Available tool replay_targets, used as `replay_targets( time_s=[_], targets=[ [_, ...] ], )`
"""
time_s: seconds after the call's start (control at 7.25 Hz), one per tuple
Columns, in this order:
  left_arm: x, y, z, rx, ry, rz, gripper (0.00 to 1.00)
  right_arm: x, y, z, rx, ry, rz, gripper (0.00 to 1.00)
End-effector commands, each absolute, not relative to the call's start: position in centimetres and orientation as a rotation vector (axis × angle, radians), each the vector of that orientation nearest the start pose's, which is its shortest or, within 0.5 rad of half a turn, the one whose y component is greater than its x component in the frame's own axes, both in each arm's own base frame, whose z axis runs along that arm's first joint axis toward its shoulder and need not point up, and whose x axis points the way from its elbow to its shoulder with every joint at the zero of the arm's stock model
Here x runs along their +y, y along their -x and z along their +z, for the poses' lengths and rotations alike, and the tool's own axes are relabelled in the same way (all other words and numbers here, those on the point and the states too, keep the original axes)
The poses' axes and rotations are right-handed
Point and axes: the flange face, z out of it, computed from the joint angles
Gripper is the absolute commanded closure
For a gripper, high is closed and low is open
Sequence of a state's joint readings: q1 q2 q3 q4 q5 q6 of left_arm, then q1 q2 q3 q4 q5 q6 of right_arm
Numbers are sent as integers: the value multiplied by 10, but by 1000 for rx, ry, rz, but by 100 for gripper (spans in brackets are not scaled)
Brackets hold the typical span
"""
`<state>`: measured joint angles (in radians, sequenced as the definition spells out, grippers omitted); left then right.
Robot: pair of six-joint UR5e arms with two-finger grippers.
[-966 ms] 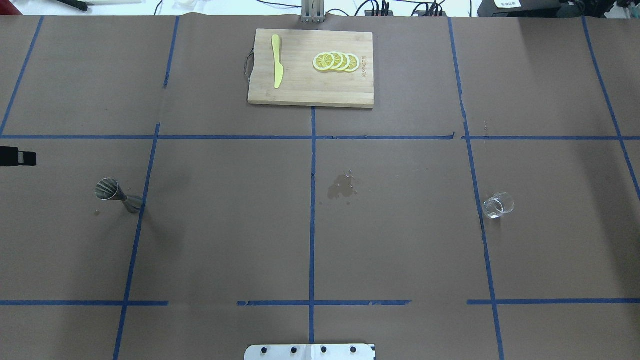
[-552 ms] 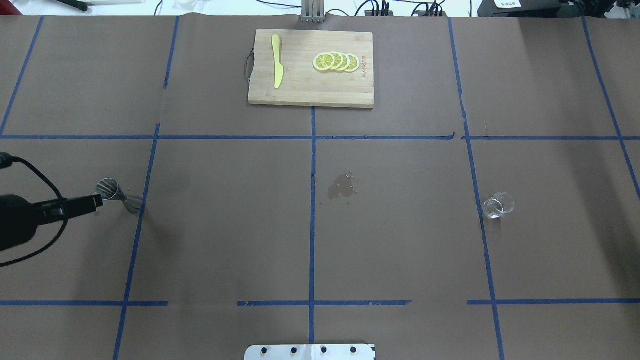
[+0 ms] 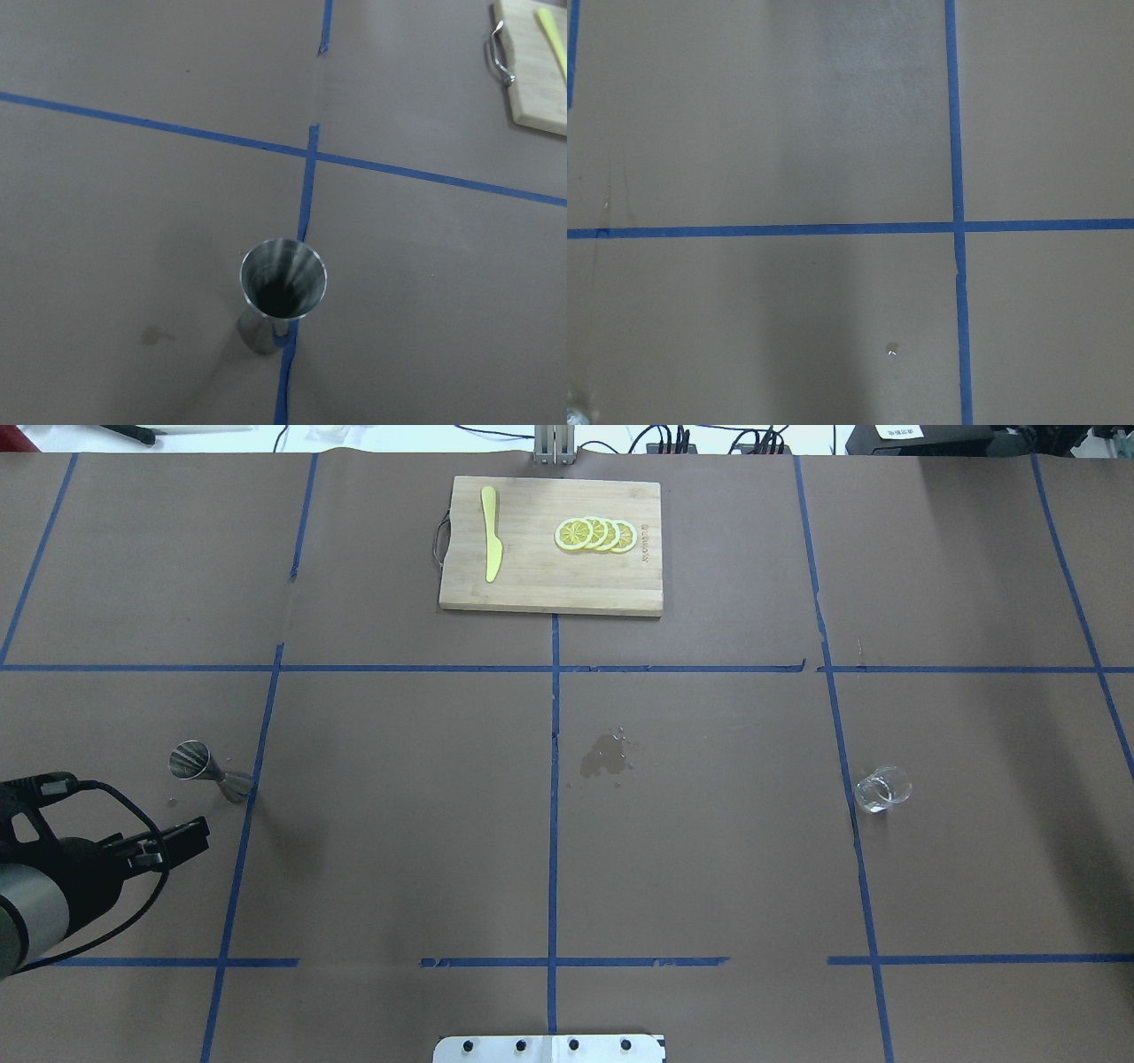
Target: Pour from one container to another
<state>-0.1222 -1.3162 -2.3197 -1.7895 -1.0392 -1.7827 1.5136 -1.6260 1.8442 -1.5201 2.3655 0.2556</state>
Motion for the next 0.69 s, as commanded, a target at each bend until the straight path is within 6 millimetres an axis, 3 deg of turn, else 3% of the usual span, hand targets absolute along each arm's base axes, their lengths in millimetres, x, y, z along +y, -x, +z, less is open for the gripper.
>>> replay_targets(
  time_s=[0.0,0.14,0.28,0.55],
  targets=[
    [-212,-428,385,630,-488,-625,1,-457,-27,500,-837,-159,117,0],
    [-217,-445,398,596,-543,-669,1,-451,-10,472,-858,-151,155,0],
    [-224,-441,402,596,-598,-714,1,-444,10,446,-879,-132,200,0],
    [-232,-425,421,567,-704,-735,1,-408,51,395,-892,-118,226,0]
  ],
)
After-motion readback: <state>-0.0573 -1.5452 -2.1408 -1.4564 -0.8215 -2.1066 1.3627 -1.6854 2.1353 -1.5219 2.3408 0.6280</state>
